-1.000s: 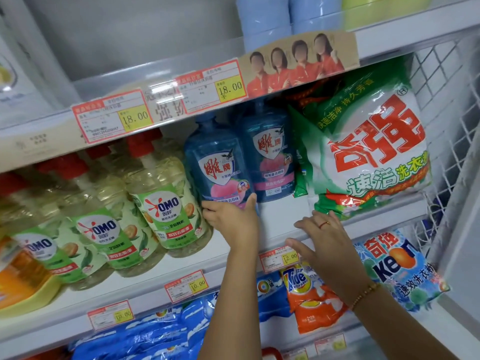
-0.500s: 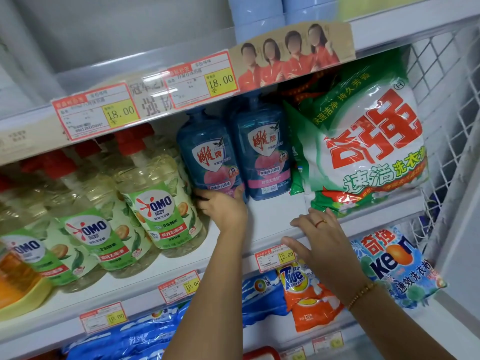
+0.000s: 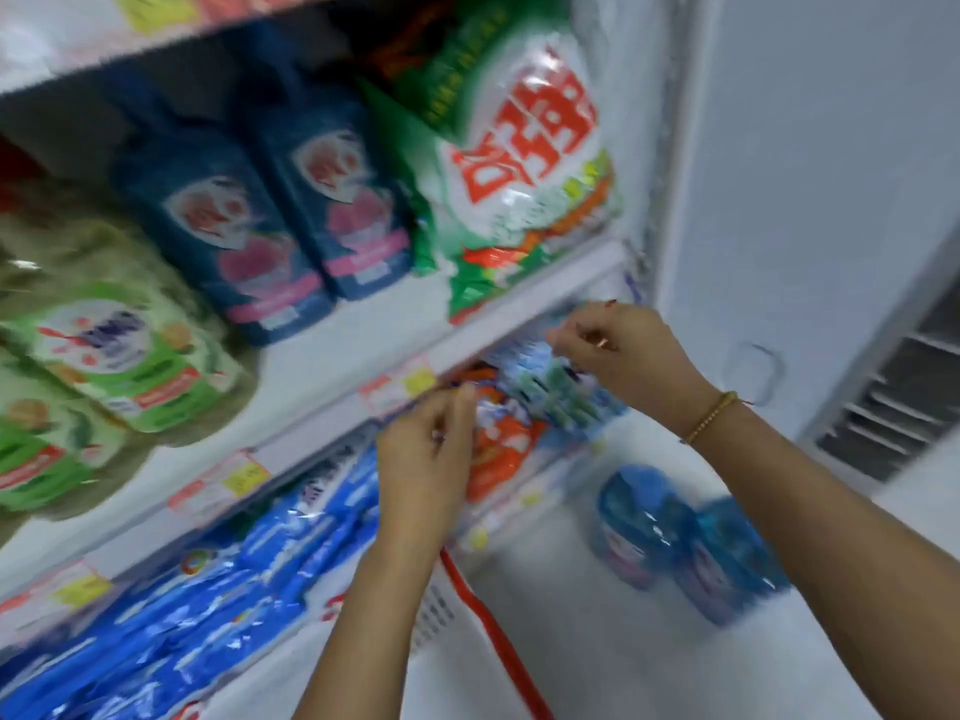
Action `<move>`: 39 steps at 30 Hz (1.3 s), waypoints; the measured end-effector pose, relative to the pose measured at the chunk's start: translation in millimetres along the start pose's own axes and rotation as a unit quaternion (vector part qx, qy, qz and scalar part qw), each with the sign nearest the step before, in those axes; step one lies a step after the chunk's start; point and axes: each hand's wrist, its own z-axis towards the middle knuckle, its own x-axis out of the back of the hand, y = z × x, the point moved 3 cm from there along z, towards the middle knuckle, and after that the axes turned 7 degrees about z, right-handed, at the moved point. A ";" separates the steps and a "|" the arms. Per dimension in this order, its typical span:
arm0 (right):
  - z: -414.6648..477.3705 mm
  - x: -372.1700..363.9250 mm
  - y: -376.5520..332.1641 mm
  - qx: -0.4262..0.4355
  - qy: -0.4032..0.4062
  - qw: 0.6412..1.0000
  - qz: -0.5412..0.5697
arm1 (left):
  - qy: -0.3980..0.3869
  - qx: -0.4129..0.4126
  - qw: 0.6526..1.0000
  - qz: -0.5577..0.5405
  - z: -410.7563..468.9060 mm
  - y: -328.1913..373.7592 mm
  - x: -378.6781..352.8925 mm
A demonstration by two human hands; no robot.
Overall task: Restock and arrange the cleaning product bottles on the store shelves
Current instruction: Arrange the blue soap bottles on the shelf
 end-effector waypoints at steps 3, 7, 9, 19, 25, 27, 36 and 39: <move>-71.5 40.7 55.2 -0.143 0.006 0.987 -0.067 | -0.167 0.029 0.985 0.032 -55.7 -13.5 -64.4; -156.7 47.4 127.6 -0.304 0.010 0.949 -0.085 | -0.336 0.075 0.939 0.002 -84.8 -24.8 -135.5; -178.7 33.6 144.8 -0.321 0.004 0.943 -0.083 | -0.363 0.037 0.930 -0.052 -83.5 -14.1 -153.9; -186.6 12.3 171.4 -0.281 0.057 0.955 -0.080 | -0.491 -0.051 0.869 -0.025 -45.2 -56.6 -233.4; -211.9 1.9 171.4 -0.301 0.130 0.944 -0.037 | -0.483 -0.023 0.875 0.016 -55.1 -78.3 -236.1; -225.3 -6.7 174.1 -0.335 0.180 0.925 0.019 | -0.460 -0.017 0.888 0.016 -64.6 -86.3 -230.0; -264.2 -35.5 189.5 -0.374 0.274 0.877 0.126 | -0.365 0.043 0.930 -0.010 -92.5 -88.5 -223.7; -264.9 -35.7 193.3 -0.360 0.286 0.881 0.113 | -0.344 0.043 0.938 -0.009 -93.4 -78.8 -216.3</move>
